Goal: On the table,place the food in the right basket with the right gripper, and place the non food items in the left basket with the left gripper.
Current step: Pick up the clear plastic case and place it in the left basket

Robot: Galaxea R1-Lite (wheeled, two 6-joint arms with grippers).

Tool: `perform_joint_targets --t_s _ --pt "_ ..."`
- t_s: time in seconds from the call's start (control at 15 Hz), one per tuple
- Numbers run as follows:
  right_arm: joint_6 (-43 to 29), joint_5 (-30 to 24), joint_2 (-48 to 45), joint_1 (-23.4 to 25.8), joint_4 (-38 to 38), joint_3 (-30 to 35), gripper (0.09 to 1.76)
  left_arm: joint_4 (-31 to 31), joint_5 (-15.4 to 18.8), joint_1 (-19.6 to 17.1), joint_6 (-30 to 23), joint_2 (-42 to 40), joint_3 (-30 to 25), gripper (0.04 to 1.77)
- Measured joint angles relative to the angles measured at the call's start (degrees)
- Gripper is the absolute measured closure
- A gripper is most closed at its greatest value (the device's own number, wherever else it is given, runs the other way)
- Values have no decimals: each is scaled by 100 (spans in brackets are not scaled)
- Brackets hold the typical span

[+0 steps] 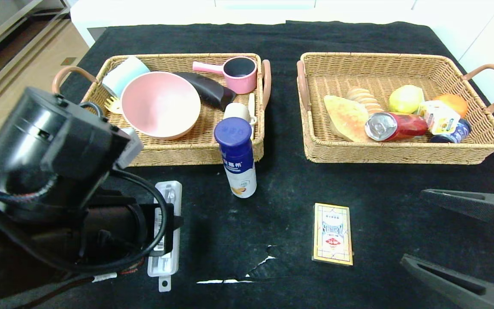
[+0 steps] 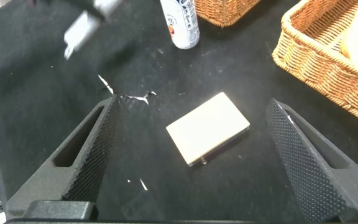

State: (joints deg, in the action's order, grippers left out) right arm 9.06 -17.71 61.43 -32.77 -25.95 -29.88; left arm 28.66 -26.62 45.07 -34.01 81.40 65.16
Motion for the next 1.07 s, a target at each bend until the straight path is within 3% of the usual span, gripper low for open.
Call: perform_joint_targets --t_s 0.2,0.4,0.73,1.07 --pt "0 0 0 0 0 0 14 -122 17 -389 549 -150 330 118" --pt "0 0 -2 0 -4 0 14 -741 48 -839 1274 -190 642 118" --pt "0 0 -11 0 -9 0 14 -968 67 -1213 1797 -12 1358 118" --pt "0 -4 -32 0 -20 -7 14 -2194 361 -1679 2420 385 1538 118"
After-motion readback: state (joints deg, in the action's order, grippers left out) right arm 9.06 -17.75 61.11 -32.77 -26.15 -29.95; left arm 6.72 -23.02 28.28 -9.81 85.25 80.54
